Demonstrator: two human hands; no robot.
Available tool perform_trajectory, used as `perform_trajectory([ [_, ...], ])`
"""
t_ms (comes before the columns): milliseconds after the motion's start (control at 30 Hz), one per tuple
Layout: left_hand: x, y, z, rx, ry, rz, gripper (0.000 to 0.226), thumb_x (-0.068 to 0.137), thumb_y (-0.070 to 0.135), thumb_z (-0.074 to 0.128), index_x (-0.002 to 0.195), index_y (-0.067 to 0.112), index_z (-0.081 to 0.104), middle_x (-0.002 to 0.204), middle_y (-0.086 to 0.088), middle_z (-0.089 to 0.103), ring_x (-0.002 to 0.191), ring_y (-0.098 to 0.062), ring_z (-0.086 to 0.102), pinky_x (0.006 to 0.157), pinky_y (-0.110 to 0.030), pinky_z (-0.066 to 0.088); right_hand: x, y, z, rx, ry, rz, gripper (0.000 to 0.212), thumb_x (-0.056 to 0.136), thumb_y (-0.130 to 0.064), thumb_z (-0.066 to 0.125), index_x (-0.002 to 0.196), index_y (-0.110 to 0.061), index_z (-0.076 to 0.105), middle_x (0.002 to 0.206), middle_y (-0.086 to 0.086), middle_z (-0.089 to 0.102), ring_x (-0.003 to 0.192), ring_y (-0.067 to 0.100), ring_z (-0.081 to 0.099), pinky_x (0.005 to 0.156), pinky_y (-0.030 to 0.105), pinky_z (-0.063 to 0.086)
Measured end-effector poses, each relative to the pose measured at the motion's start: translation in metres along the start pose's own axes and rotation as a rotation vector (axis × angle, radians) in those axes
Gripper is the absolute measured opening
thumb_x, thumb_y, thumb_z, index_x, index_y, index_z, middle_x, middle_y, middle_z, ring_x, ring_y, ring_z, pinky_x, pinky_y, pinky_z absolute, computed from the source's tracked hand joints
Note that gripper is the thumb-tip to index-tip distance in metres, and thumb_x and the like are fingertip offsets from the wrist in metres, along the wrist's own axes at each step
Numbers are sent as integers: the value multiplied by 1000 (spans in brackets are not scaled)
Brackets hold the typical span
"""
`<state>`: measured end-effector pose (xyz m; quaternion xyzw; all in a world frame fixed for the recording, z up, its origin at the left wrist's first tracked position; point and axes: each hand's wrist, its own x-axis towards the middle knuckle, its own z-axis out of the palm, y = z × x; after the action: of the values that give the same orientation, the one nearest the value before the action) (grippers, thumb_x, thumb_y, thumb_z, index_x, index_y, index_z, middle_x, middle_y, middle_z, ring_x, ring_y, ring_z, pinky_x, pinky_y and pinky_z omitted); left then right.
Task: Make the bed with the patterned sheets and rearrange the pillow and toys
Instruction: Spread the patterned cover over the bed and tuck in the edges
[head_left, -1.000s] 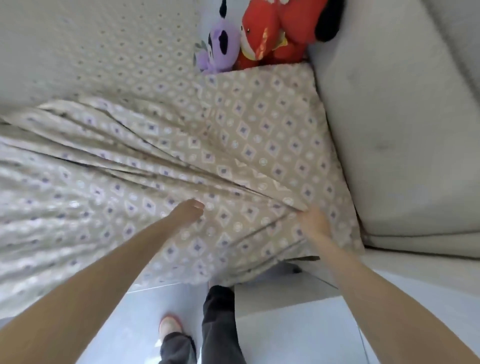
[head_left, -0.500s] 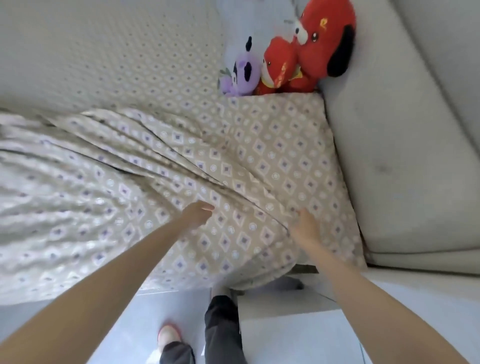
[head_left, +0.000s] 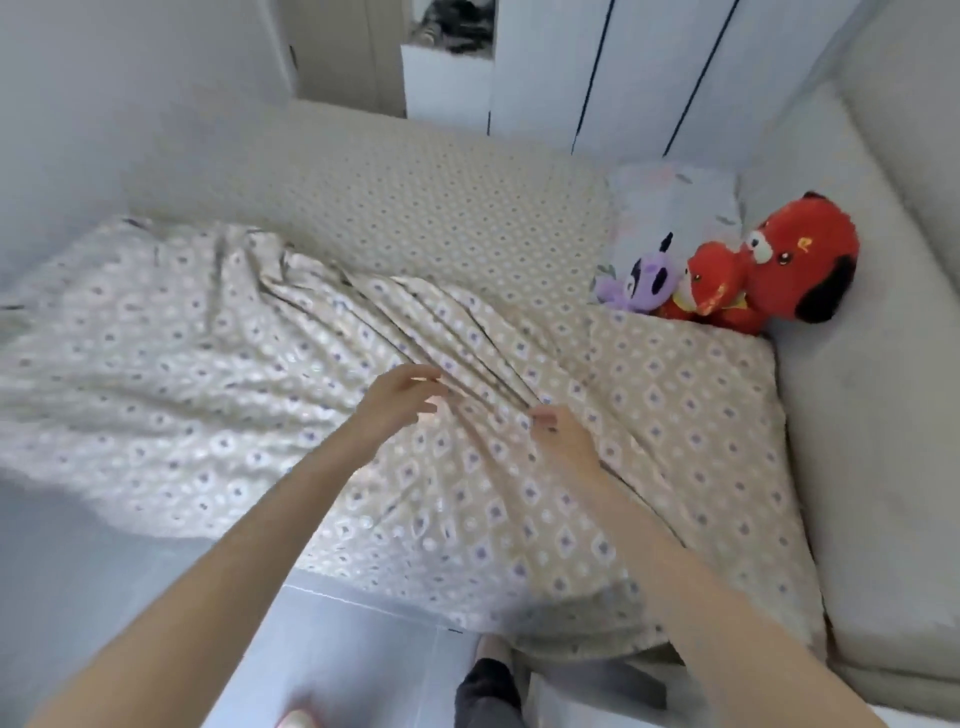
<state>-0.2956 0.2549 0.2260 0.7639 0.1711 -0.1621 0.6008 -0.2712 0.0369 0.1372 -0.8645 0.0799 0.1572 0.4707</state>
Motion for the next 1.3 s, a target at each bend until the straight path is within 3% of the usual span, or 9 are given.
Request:
perform_trajectory([
  [100,-34,-14,-71,-83,128,34,22,95,18,51,115,20,62,110,2,68,95,-17,65,90,-31,47,-19,-57,52,42,-37,-89,15,97,-20,48,109,-25,56,107,-11,55,90,5,56,63,14,42],
  [200,-72,-39,-150,-147,230,48,22,96,17,50,115,20,62,110,2,69,99,-18,65,92,-33,47,-43,-113,115,59,-117,-181,22,97,-21,50,117,-20,58,110,-8,57,96,7,57,72,18,44],
  [433,-161,-102,-329,-268,428,61,23,97,20,50,119,19,60,113,2,68,101,-17,66,95,-35,48,-109,-244,273,212,-283,-230,15,92,-19,60,106,-25,61,110,-4,62,101,12,60,71,20,44],
  [633,-228,-148,-449,-379,638,104,19,97,22,50,111,27,62,105,10,70,95,-9,67,88,-25,50,-158,-340,395,246,-450,-271,12,91,-22,63,96,-33,63,115,-8,62,98,10,62,78,21,47],
  [733,-245,-166,-495,-426,729,115,20,97,22,50,113,25,63,106,11,70,92,-8,68,83,-21,51,-171,-378,449,247,-556,-280,12,90,-19,63,97,-29,64,111,-6,65,91,10,64,68,15,49],
  [800,-248,-178,-527,-451,780,112,22,97,22,51,116,22,62,106,10,69,93,-9,68,83,-22,50,-175,-401,484,229,-616,-290,13,89,-18,63,95,-30,63,108,-5,65,87,10,64,61,12,47],
  [1000,-228,-211,-633,-482,885,72,21,98,20,48,114,25,61,107,11,69,88,-6,67,84,-22,50,-156,-472,600,174,-748,-275,22,90,-20,61,112,-20,62,115,-3,64,87,13,63,83,27,48],
  [1133,-201,-216,-722,-514,925,19,18,96,19,51,103,30,63,97,16,70,88,-6,67,92,-28,49,-132,-535,676,174,-788,-252,19,90,-21,62,110,-20,63,111,0,65,83,12,62,78,25,47],
  [1300,-167,-220,-831,-523,923,-33,20,96,19,50,107,29,64,105,9,70,101,-16,66,91,-30,50,-103,-612,753,158,-791,-257,20,90,-22,63,110,-21,63,111,1,66,88,15,64,82,29,50],
])
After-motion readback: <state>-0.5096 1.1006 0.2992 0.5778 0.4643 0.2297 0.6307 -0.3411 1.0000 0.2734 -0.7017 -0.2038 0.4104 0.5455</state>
